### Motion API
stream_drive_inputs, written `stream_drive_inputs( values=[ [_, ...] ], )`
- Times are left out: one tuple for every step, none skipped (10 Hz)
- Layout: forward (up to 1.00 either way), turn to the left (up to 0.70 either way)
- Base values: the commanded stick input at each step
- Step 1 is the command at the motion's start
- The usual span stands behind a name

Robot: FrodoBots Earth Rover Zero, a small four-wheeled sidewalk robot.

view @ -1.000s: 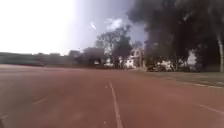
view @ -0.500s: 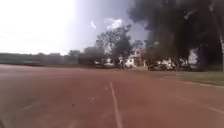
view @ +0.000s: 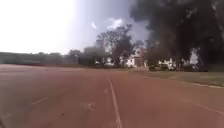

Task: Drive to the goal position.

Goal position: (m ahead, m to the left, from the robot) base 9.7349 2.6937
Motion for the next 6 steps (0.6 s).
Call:
stream_drive_inputs(
  values=[
    [0.7, 0.08],
    [0.7, 0.0],
    [0.7, 0.0],
    [0.7, 0.0],
    [0.7, 0.0],
    [0.7, 0.0]
  ],
)
